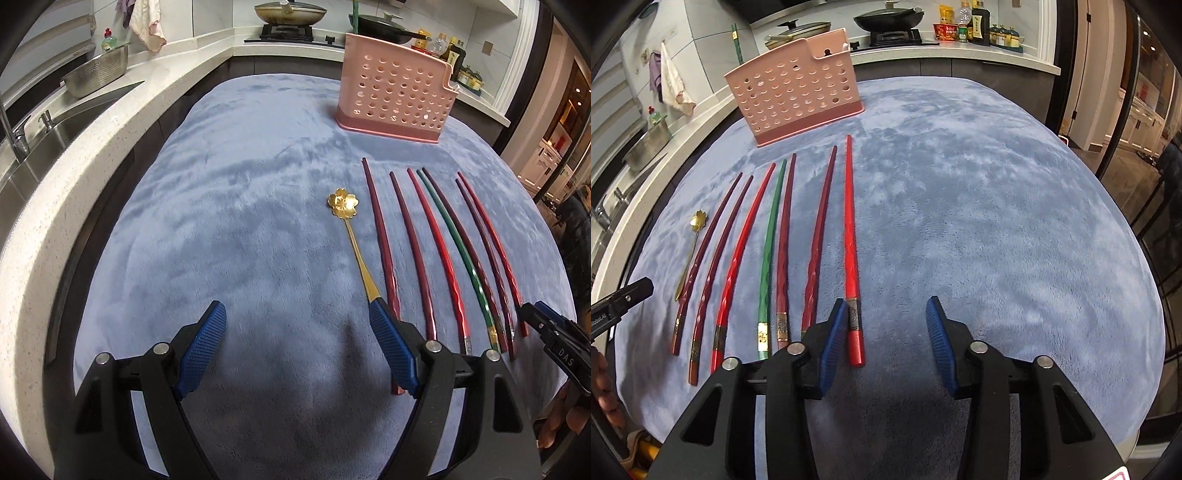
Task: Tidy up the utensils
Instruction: 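Open both tools and move them back toward the remaining utensils, then grasp the gold spoon with the left tool while the right tool grasps a red chopstick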
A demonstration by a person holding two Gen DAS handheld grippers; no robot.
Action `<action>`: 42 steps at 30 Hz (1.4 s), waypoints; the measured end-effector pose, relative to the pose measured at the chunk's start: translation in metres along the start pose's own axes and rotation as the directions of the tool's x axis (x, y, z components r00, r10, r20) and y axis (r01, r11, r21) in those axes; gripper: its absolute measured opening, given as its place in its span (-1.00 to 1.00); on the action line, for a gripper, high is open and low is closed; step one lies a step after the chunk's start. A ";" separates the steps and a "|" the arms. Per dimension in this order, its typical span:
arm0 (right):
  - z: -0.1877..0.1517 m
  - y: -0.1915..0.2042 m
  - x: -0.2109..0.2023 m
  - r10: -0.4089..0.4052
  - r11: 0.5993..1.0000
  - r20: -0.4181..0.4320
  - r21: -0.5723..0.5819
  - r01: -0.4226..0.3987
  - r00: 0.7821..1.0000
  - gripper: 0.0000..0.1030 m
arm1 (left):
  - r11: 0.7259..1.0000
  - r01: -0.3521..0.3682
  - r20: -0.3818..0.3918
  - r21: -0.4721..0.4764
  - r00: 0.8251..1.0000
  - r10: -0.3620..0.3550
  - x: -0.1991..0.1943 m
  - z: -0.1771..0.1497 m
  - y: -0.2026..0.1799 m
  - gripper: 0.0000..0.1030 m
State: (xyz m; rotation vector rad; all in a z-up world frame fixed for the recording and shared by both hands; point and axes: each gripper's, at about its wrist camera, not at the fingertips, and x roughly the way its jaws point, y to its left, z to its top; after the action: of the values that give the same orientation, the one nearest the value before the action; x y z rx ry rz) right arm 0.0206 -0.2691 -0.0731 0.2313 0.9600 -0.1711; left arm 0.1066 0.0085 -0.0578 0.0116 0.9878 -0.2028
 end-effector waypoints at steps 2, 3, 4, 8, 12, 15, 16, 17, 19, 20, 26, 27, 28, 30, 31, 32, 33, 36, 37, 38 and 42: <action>-0.001 0.002 -0.001 0.003 1.000 0.000 -0.010 -0.003 1.000 -0.31 | 1.000 0.002 -0.002 0.003 1.000 -0.002 0.000 -0.001 -0.001 0.49; -0.002 0.003 -0.001 0.004 1.000 -0.001 -0.013 -0.004 1.000 -0.33 | 1.000 0.002 -0.003 0.005 1.000 -0.002 0.001 -0.001 -0.001 0.49; -0.002 0.004 0.000 0.003 1.000 -0.003 -0.019 -0.003 1.000 -0.35 | 1.000 0.003 -0.004 0.006 1.000 -0.003 0.001 -0.002 -0.002 0.49; -0.004 0.006 0.002 0.001 1.000 -0.005 -0.030 -0.001 1.000 -0.42 | 1.000 0.004 -0.007 0.019 1.000 -0.004 0.002 -0.003 -0.005 0.49; -0.004 0.009 0.003 0.011 0.999 -0.008 -0.045 -0.011 1.000 -0.56 | 1.000 0.005 -0.012 0.025 1.000 -0.005 0.003 -0.004 -0.006 0.49; -0.006 0.012 0.005 0.005 0.998 -0.013 -0.061 -0.006 1.000 -0.61 | 1.000 0.009 -0.020 0.026 1.000 -0.008 0.005 -0.003 -0.007 0.49; -0.006 0.013 0.006 0.006 0.998 -0.014 -0.064 -0.007 1.000 -0.65 | 1.000 0.010 -0.021 0.029 1.000 -0.009 0.006 -0.002 -0.008 0.49; -0.007 0.013 0.006 0.008 0.998 -0.013 -0.064 -0.009 1.000 -0.67 | 0.999 0.009 -0.022 0.031 1.000 -0.009 0.006 -0.002 -0.009 0.49; -0.006 0.012 0.006 0.010 0.998 -0.011 -0.064 -0.011 1.000 -0.75 | 0.999 0.005 -0.024 0.043 1.000 -0.004 0.009 -0.002 -0.012 0.49; -0.007 0.012 0.006 0.011 0.998 -0.010 -0.065 -0.011 1.000 -0.78 | 0.999 0.004 -0.025 0.048 1.000 -0.003 0.010 -0.002 -0.013 0.49; -0.007 0.013 0.006 0.011 0.997 -0.004 -0.070 -0.011 1.000 -0.85 | 0.998 -0.003 -0.040 0.063 0.999 0.005 0.024 0.001 -0.020 0.48; -0.007 0.014 0.006 0.011 0.997 -0.004 -0.070 -0.011 1.000 -0.85 | 0.998 -0.002 -0.044 0.060 0.999 0.005 0.028 0.002 -0.020 0.48; -0.007 0.014 0.006 0.011 0.998 -0.004 -0.069 -0.012 1.000 -0.85 | 0.998 0.000 -0.044 0.057 0.999 0.002 0.029 0.003 -0.021 0.47; -0.007 0.014 0.006 0.011 0.998 -0.004 -0.069 -0.011 1.000 -0.85 | 0.999 0.000 -0.044 0.054 0.999 0.002 0.033 0.005 -0.022 0.47; -0.007 0.014 0.006 0.012 0.998 -0.004 -0.069 -0.012 1.000 -0.85 | 0.998 0.002 -0.044 0.056 0.999 0.000 0.035 0.005 -0.023 0.45; -0.007 0.014 0.006 0.011 0.998 -0.004 -0.069 -0.011 1.000 -0.85 | 0.998 0.003 -0.044 0.059 0.999 0.000 0.036 0.006 -0.024 0.45; -0.007 0.014 0.006 0.010 0.998 -0.004 -0.070 -0.011 1.000 -0.84 | 0.998 -0.003 -0.044 0.064 0.999 0.006 0.038 0.007 -0.025 0.44; -0.006 0.015 0.007 0.010 0.997 -0.005 -0.071 -0.010 1.000 -0.84 | 0.996 -0.016 -0.043 0.082 0.999 0.020 0.041 0.006 -0.028 0.34; -0.006 0.015 0.007 0.010 0.997 -0.005 -0.072 -0.010 1.000 -0.84 | 0.996 -0.017 -0.041 0.086 0.999 0.020 0.042 0.006 -0.029 0.31; -0.006 0.015 0.007 0.010 0.997 -0.005 -0.072 -0.010 1.000 -0.84 | 0.996 -0.014 -0.038 0.092 0.999 0.018 0.042 0.006 -0.030 0.22; -0.006 0.015 0.008 0.011 0.997 -0.005 -0.071 -0.012 1.000 -0.84 | 0.993 0.007 -0.025 0.115 1.000 -0.005 0.038 0.004 -0.034 -0.20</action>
State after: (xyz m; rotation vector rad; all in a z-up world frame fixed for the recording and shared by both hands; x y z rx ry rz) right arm 0.0234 -0.2537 -0.0811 0.1717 0.9676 -0.1257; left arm 0.1240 -0.0313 -0.0841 0.1168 0.9994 -0.2656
